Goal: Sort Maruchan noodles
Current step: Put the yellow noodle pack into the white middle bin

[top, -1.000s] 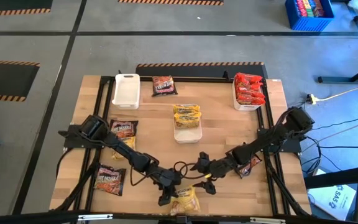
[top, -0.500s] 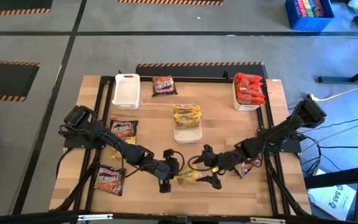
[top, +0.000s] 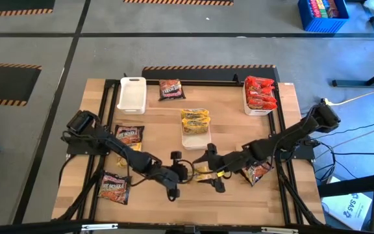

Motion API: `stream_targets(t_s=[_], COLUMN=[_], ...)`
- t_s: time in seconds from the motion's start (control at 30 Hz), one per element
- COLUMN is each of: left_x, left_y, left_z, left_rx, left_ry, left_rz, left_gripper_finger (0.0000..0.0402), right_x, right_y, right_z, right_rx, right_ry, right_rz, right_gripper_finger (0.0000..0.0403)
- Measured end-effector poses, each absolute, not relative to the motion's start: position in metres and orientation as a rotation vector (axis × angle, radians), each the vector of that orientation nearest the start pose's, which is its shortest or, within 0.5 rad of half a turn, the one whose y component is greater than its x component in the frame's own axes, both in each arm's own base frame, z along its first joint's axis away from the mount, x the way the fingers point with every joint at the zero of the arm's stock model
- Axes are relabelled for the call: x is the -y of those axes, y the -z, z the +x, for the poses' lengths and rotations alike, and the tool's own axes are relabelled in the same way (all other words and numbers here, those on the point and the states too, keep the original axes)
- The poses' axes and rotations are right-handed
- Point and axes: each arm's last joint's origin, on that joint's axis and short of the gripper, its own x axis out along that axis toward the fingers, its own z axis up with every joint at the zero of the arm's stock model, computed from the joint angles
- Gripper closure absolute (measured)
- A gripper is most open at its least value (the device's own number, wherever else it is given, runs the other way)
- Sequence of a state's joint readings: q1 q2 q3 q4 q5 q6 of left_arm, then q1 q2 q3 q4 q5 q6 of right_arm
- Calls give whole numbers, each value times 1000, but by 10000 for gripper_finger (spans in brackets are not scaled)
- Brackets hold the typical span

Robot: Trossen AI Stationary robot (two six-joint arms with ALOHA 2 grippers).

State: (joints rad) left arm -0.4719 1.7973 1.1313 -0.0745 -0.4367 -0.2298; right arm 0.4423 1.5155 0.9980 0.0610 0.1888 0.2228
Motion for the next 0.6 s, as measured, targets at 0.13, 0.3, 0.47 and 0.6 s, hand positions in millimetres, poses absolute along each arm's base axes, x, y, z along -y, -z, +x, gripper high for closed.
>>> stream_targets(t_s=[0.13, 0.3, 0.47, 0.6], left_x=[160, 157, 158, 157], left_y=[-203, -211, -216, -216], left_z=[344, 345, 346, 345], left_rx=[-716, -778, -771, -777], left_ry=[-87, -117, -123, -125], left_rz=[157, 196, 220, 230], left_gripper_finger=[401, 401, 401, 401], right_x=[-143, -145, -131, -121], right_y=[-261, -264, -256, -247], right_z=[315, 329, 345, 356], right_rx=[-584, -730, -836, -865], right_ry=[-178, -118, -59, -101], right_rz=[34, -25, -37, 44], right_gripper_finger=[56, 56, 56, 56])
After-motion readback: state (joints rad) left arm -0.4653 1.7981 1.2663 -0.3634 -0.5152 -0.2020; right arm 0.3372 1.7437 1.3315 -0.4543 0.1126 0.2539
